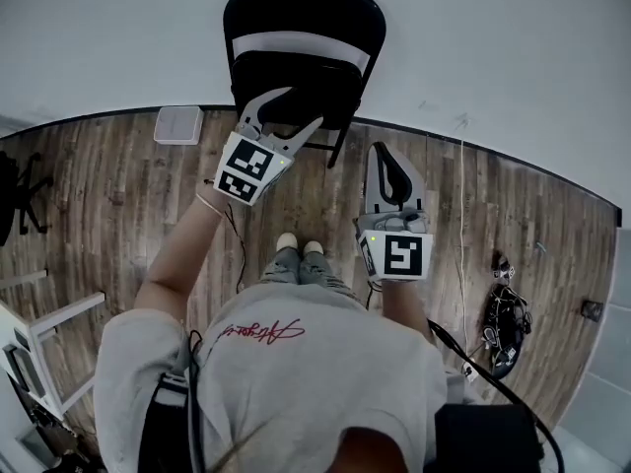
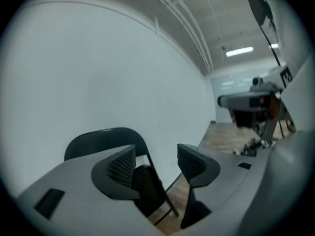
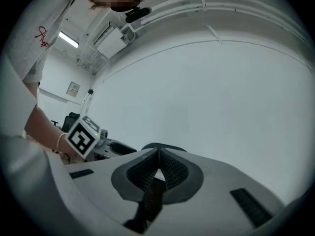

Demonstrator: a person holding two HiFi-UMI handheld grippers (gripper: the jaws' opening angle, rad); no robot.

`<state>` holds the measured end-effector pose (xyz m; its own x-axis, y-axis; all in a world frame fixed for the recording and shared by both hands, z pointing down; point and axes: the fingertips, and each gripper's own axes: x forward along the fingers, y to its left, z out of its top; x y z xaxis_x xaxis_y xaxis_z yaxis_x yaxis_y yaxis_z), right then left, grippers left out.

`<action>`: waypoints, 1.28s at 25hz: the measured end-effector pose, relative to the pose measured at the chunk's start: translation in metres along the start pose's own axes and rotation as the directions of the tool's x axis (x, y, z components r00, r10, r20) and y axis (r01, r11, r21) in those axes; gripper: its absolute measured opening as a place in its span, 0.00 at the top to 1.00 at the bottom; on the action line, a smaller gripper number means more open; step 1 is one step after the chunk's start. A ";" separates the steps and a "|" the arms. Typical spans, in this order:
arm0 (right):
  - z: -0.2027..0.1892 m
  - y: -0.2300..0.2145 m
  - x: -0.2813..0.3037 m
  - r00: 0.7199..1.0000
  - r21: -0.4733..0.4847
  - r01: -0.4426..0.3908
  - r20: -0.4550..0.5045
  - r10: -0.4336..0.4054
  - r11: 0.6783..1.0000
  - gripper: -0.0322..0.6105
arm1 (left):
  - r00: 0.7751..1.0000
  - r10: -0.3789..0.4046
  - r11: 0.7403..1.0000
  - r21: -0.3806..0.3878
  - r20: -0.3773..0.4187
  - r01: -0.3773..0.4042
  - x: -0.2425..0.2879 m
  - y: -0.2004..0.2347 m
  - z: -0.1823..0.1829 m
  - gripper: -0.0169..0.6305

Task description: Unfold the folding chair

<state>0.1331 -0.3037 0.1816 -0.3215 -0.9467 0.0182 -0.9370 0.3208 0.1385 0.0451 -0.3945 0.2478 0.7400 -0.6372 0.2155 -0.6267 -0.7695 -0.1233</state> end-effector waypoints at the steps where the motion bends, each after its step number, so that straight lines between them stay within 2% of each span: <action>1: -0.006 -0.004 0.004 1.000 0.003 0.006 -0.018 -0.006 1.000 0.92 | 0.997 -0.031 0.997 0.064 -0.074 0.036 0.017 0.013 -0.015 0.55; 3: -0.019 -0.013 0.009 0.998 0.013 0.024 -0.059 -0.023 1.000 0.92 | 0.974 -0.076 0.980 0.163 -0.215 0.112 0.053 0.041 -0.042 0.50; 5: -0.035 -0.019 0.009 0.994 0.025 0.049 -0.101 -0.046 0.999 0.92 | 0.929 -0.102 0.947 0.250 -0.356 0.200 0.087 0.066 -0.071 0.47; 6: -0.043 -0.022 0.009 0.991 0.030 0.061 -0.120 -0.057 0.998 0.92 | 0.897 -0.099 0.922 0.300 -0.432 0.246 0.103 0.078 -0.088 0.47; 8: -0.060 -0.030 0.015 0.986 0.035 0.077 -0.154 -0.071 0.996 0.92 | 0.810 -0.053 0.866 0.377 -0.583 0.328 0.134 0.106 -0.127 0.47; 10: -0.081 -0.043 0.026 0.979 0.032 0.086 -0.189 -0.079 0.996 0.92 | 0.716 0.001 0.837 0.392 -0.698 0.381 0.160 0.133 -0.165 0.47; 12: -0.106 -0.054 0.038 0.968 0.024 0.088 -0.238 -0.080 0.996 0.92 | 0.644 0.027 0.813 0.391 -0.765 0.431 0.174 0.144 -0.195 0.47; 16: -0.152 -0.090 0.078 0.949 0.084 0.128 -0.300 -0.098 0.988 0.92 | 0.556 0.065 0.718 0.426 -0.829 0.551 0.191 0.149 -0.232 0.47; 18: -0.171 -0.112 0.109 0.944 0.117 0.155 -0.312 -0.112 0.981 0.92 | 0.500 0.087 0.685 0.416 -0.862 0.598 0.198 0.154 -0.246 0.47; 20: -0.190 -0.128 0.142 0.937 0.099 0.167 -0.325 -0.127 0.981 0.90 | 0.437 0.107 0.653 0.395 -0.893 0.647 0.200 0.155 -0.261 0.47; 21: -0.201 -0.135 0.159 0.932 0.082 0.173 -0.336 -0.137 0.982 0.82 | 0.418 0.116 0.632 0.392 -0.901 0.669 0.202 0.155 -0.268 0.47; 22: -0.211 -0.142 0.175 0.925 0.067 0.180 -0.350 -0.146 0.981 0.70 | 0.410 0.125 0.610 0.396 -0.904 0.687 0.206 0.154 -0.274 0.47; 24: -0.235 -0.152 0.203 0.909 0.072 0.193 -0.387 -0.151 0.979 0.68 | 0.405 0.143 0.569 0.409 -0.903 0.713 0.210 0.154 -0.286 0.47; 26: -0.259 -0.156 0.223 0.893 0.101 0.205 -0.427 -0.144 0.974 0.68 | 0.395 0.144 0.550 0.406 -0.907 0.730 0.208 0.154 -0.296 0.47; 28: -0.281 -0.157 0.238 0.876 0.110 0.204 -0.465 -0.131 0.973 0.68 | 0.382 0.133 0.558 0.388 -0.915 0.734 0.204 0.154 -0.300 0.47; 30: -0.297 -0.157 0.251 0.865 0.101 0.181 -0.490 -0.110 0.978 0.68 | 0.366 0.117 0.579 0.363 -0.923 0.730 0.205 0.152 -0.299 0.47; 32: -0.306 -0.158 0.262 0.856 0.065 0.152 -0.507 -0.099 0.986 0.68 | 0.364 0.099 0.604 0.346 -0.926 0.717 0.208 0.149 -0.294 0.47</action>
<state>0.2387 -0.6111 0.4677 -0.1132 -0.8565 0.5036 -0.9819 0.1738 0.0749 0.0339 -0.6289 0.5591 -0.0188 -0.2674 0.9634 0.2367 -0.9374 -0.2555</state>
